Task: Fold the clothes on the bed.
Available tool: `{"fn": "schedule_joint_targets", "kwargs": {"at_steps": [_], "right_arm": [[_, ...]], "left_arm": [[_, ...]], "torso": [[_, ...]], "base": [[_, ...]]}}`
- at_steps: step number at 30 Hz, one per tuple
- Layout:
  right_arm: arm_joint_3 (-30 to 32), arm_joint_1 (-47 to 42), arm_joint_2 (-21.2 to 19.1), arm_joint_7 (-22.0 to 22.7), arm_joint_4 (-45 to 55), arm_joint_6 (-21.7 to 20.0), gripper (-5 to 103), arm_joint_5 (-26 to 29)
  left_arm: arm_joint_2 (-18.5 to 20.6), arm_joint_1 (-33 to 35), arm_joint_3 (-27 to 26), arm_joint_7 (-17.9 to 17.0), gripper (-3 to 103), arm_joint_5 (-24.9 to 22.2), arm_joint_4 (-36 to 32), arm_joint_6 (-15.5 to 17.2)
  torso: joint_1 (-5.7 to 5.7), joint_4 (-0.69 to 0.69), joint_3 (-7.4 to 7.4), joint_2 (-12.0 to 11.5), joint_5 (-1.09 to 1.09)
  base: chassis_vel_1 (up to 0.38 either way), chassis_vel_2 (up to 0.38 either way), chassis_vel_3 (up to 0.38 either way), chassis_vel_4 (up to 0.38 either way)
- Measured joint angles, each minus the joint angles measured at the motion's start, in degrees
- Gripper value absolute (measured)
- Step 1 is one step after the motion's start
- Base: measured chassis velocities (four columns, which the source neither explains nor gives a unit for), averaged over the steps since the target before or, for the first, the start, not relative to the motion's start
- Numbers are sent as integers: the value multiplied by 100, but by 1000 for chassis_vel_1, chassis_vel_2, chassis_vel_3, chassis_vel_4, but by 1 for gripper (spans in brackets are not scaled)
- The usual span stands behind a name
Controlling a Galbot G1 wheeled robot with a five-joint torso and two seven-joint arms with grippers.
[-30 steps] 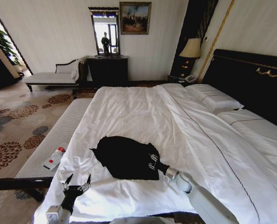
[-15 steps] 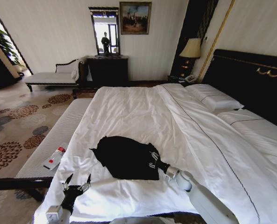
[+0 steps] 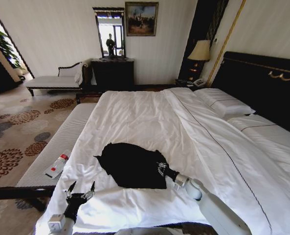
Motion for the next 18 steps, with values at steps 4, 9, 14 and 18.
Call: {"fn": "schedule_joint_targets", "kwargs": {"at_steps": [4,9,14,18], "right_arm": [[43,-29,-18,-4,14,3,0,64],[130,-110,-58,-10,101,-5,0,134],[265,-214,-73,-11,114,-6,0,145],[370,-288,-71,-11,116,-6,0,143]], "left_arm": [[149,-44,132,5,100,18,25,38],[602,-293,399,16,100,42,124,160],[1225,-656,701,-5,100,38,520,185],[1482,-928,924,-48,100,16,827,160]], "torso": [[0,1,0,0,-1],[0,0,0,0,0],[0,0,0,0,0],[0,0,0,0,-1]], "base": [[0,0,0,0],[0,0,0,0],[0,0,0,0],[0,0,0,0]]}}
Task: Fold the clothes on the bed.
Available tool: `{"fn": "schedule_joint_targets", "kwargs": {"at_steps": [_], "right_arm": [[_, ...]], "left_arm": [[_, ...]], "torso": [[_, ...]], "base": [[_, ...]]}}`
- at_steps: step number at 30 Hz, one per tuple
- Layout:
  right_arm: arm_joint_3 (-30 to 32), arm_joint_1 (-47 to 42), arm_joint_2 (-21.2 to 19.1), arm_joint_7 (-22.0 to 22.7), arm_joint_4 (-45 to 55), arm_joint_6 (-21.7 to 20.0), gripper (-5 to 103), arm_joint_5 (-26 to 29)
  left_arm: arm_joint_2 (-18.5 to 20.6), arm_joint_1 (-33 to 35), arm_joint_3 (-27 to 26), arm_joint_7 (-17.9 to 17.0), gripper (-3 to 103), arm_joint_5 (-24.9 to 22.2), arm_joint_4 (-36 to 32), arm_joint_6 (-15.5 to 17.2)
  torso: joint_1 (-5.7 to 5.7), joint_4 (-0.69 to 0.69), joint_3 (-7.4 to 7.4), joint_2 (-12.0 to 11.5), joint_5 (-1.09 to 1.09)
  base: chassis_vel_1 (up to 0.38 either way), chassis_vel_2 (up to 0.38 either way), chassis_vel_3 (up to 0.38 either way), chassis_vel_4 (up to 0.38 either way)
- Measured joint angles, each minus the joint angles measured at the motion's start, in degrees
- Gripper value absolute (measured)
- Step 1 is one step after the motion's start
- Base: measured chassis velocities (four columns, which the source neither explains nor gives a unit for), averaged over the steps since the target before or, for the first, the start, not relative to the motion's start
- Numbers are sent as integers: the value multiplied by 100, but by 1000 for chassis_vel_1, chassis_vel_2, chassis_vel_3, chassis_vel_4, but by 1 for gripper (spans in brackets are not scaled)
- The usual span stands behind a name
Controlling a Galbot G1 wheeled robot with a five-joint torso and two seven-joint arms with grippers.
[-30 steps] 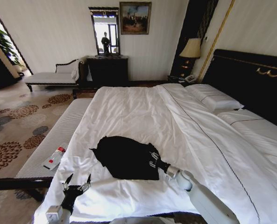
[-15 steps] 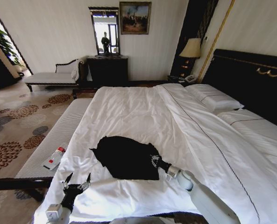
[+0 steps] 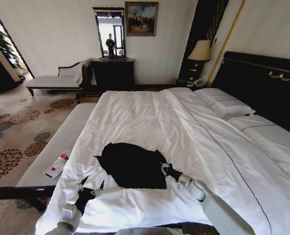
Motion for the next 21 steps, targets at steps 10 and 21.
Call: {"fn": "schedule_joint_targets", "kwargs": {"at_steps": [10,21], "right_arm": [[87,-58,11,3,11,-22,0,-8],[239,-200,8,3,63,-54,0,-27]], "left_arm": [[252,-1173,646,-81,100,-282,631,58],[432,-2117,1296,-82,100,-518,1373,146]], "torso": [[0,0,0,0,1],[0,0,0,-1,1]], "base": [[0,0,0,0],[0,0,0,0]]}}
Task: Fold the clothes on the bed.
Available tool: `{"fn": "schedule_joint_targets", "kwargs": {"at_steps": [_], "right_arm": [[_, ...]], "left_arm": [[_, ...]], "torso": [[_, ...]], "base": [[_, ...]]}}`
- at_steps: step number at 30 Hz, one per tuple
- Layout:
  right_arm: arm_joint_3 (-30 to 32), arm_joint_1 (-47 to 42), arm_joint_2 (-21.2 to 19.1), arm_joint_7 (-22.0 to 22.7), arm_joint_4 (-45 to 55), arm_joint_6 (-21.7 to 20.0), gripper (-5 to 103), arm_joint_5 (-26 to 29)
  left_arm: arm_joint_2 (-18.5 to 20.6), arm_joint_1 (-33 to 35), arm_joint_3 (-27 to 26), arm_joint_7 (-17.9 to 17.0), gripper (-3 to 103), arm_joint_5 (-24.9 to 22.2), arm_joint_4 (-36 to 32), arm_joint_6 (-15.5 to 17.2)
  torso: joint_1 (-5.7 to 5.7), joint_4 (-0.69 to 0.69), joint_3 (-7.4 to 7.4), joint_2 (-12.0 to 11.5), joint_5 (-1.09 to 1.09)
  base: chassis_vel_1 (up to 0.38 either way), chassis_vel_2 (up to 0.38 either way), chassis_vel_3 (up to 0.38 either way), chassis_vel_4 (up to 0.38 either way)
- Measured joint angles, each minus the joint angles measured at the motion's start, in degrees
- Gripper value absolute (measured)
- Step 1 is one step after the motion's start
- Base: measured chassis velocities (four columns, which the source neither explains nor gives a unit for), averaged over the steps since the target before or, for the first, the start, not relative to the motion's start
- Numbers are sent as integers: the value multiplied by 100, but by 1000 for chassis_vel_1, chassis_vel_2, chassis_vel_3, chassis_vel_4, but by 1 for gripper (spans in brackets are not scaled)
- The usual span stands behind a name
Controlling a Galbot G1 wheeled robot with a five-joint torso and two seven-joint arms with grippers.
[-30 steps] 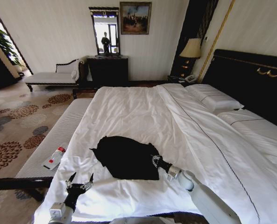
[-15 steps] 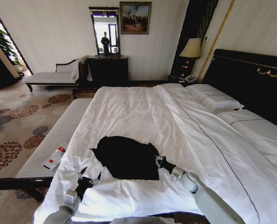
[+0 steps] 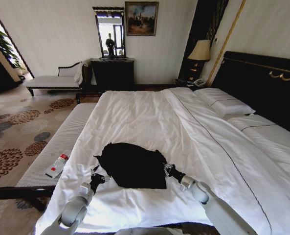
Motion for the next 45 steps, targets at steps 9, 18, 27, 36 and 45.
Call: {"fn": "schedule_joint_targets", "kwargs": {"at_steps": [9,18,27,36,45], "right_arm": [[1,14,28,-1,-7,-10,0,-3],[-1,35,38,-5,-5,-16,0,-5],[38,-35,43,-13,33,-27,0,-12],[41,-18,63,-14,32,-27,0,-15],[38,-42,84,-15,23,-22,0,-21]], "left_arm": [[-151,-188,251,5,99,94,210,-10],[-208,-373,421,41,99,168,396,-31],[-226,-634,581,85,82,266,575,-84],[-222,-732,709,86,49,149,607,-94],[-179,-738,739,57,16,143,584,-97]], "torso": [[0,1,0,0,1],[0,1,0,0,1],[0,0,0,1,1],[0,1,-1,1,0],[0,1,0,1,0]], "base": [[0,0,0,0],[0,0,0,0],[0,0,0,0],[0,0,0,0],[0,0,0,0]]}}
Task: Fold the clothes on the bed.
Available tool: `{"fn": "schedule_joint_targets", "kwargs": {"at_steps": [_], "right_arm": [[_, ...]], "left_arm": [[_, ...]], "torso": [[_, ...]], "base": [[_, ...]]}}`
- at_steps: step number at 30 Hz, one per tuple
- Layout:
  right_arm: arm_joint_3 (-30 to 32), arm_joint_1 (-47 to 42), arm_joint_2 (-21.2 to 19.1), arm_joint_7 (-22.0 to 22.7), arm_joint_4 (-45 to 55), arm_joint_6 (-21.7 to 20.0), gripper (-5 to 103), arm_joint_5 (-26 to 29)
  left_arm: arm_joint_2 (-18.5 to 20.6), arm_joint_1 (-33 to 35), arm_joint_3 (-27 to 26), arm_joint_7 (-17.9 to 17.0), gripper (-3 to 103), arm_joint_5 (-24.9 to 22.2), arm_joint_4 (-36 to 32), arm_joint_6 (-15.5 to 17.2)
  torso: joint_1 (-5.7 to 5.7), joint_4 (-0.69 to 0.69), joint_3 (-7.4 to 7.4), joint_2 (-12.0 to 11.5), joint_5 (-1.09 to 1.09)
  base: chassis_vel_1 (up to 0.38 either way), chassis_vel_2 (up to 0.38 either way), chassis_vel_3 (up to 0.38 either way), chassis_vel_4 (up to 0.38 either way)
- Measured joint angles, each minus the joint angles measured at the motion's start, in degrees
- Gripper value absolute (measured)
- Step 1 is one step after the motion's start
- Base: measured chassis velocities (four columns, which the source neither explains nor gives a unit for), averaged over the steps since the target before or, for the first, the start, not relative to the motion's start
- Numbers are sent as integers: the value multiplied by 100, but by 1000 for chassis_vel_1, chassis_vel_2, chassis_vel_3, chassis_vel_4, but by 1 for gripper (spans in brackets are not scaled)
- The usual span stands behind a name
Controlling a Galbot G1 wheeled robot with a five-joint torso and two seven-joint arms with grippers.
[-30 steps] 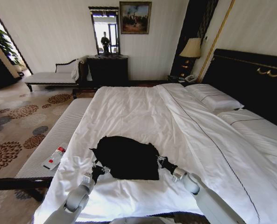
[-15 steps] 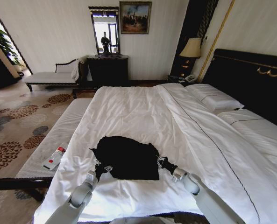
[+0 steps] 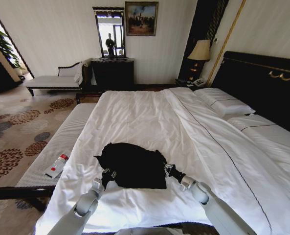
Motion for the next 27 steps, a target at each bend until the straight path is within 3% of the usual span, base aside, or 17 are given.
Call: {"fn": "schedule_joint_targets", "kwargs": {"at_steps": [1,4,13,16,18,22,23,27], "right_arm": [[0,0,0,0,0,0,0,0],[31,-62,27,1,1,8,0,0],[116,-198,97,35,125,-52,0,151],[152,-408,10,35,578,-439,0,847],[160,-431,-9,34,655,-503,0,953],[214,-634,-218,35,1469,-1162,0,2037],[214,-634,-218,35,1469,-1162,0,2037],[376,-693,-506,116,2232,-1795,0,3326]], "left_arm": [[0,0,0,0,16,0,0,0],[61,18,-1,-10,2,4,-76,-1],[252,54,-102,-66,2,-62,-320,20],[446,92,-226,-118,2,-237,-778,124],[474,90,-239,-123,2,-260,-829,134],[921,-23,-431,-180,2,-636,-1256,261],[921,-23,-431,-180,2,-636,-1256,261],[1424,-286,-689,-251,2,-1215,-1726,443]], "torso": [[0,0,0,0,0],[0,0,0,0,0],[0,0,0,0,1],[0,-1,0,0,1],[0,-1,0,0,1],[0,-1,0,0,0],[0,-1,0,0,0],[0,0,0,0,0]], "base": [[0,0,0,0],[0,0,0,0],[0,0,0,0],[0,0,0,0],[0,0,0,0],[0,0,0,0],[0,0,0,0],[0,0,0,0]]}}
